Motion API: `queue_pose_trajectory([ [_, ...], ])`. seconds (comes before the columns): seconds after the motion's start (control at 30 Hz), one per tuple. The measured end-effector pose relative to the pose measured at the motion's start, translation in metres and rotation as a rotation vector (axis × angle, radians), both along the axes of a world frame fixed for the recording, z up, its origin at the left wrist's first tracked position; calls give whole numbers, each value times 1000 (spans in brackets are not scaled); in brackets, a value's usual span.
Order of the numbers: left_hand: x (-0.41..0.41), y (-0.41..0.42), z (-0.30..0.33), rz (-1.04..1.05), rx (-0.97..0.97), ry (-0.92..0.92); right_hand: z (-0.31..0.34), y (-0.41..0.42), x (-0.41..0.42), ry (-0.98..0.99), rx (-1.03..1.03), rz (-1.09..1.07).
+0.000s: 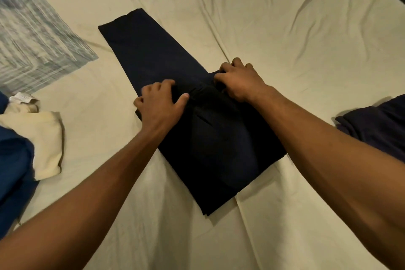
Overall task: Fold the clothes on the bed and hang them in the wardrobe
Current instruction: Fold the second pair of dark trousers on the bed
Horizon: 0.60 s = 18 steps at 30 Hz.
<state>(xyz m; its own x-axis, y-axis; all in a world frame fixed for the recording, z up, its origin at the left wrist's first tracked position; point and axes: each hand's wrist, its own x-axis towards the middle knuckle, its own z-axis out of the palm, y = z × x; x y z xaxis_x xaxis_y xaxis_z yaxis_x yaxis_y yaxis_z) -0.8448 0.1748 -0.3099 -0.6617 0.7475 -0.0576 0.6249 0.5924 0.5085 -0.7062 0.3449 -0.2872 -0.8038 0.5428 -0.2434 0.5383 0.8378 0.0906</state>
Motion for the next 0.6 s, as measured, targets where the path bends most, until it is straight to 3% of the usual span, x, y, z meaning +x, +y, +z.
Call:
queue_pose_trajectory([
  [0.1, -3, 30, 5, -130, -140, -34, 11, -1, -6, -38, -1, 8],
  [0.17, -5, 44, 10, -182, -186, -61, 16, 3, -7, 27, -118, -84],
  [0.37, -11, 27, 36, -244, 172, -464, 34, 35, 12, 619, -724, -459],
  [0.6, -5, 26, 55, -292, 260, -631, 36, 27, 2, 587, -933, -479],
])
